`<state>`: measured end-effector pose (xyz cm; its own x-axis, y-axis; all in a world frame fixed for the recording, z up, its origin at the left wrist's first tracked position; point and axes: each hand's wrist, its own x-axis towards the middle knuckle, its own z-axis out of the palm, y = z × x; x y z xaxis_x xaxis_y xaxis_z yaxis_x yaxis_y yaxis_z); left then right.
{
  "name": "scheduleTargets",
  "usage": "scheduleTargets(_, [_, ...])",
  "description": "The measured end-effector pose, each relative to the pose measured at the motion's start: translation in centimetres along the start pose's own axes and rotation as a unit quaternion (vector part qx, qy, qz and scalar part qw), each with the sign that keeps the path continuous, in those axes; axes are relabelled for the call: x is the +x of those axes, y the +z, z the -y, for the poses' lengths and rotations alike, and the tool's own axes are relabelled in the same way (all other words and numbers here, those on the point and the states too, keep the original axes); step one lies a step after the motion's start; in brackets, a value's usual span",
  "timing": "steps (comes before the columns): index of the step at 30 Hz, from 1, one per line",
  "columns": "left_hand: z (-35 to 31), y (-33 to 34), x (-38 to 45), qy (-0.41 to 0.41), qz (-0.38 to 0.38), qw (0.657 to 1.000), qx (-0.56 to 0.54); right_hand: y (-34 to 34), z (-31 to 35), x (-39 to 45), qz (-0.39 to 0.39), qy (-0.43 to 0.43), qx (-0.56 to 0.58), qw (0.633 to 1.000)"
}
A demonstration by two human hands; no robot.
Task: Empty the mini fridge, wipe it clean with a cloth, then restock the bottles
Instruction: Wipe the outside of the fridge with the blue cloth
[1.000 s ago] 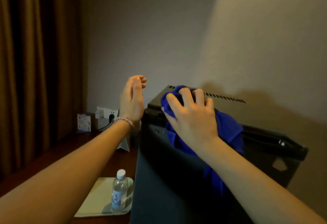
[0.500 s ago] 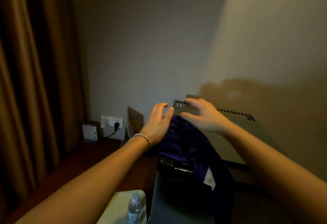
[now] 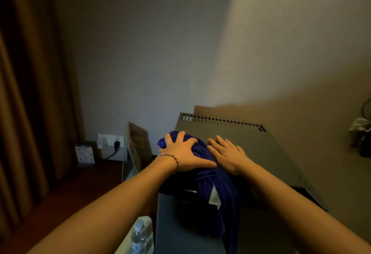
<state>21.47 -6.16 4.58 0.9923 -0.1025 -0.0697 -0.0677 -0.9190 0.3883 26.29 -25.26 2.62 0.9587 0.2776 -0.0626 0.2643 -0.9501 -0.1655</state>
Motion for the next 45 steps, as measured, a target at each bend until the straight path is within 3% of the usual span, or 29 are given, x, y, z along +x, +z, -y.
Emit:
scheduleTargets(7, [2.7, 0.7, 1.6, -0.027, -0.160, 0.970, -0.181, 0.0, 1.4, 1.3, -0.019, -0.055, 0.035, 0.998])
scheduleTargets(16, [5.6, -0.3, 5.4, -0.010, -0.230, 0.918, -0.324, 0.1, 3.8, 3.9, 0.019, -0.049, 0.056, 0.997])
scheduleTargets(22, [7.4, -1.7, 9.6, 0.011, -0.267, 0.914, -0.305, 0.5, 5.2, 7.3, 0.006, -0.002, 0.028, 1.000])
scheduleTargets(29, [11.9, -4.0, 12.9, 0.027, -0.327, 0.910, -0.254, 1.0, 4.5, 7.9, 0.011, -0.007, -0.014, 1.000])
scheduleTargets(36, [14.7, -5.4, 13.0, 0.026, -0.369, 0.925, -0.084, 0.9, 4.5, 8.0, 0.010, -0.008, -0.036, 0.999])
scheduleTargets(38, [14.0, -5.2, 12.5, 0.044, -0.363, 0.925, -0.104, 1.0, 4.5, 8.1, 0.010, -0.010, -0.044, 0.999])
scheduleTargets(42, [10.4, -3.2, 11.0, 0.104, -0.293, 0.915, -0.256, 0.9, 4.6, 8.1, 0.007, -0.012, -0.047, 0.999])
scheduleTargets(45, [8.4, -1.3, 10.0, 0.097, -0.294, 0.906, -0.288, 0.8, 4.7, 7.9, 0.009, -0.014, -0.058, 0.998])
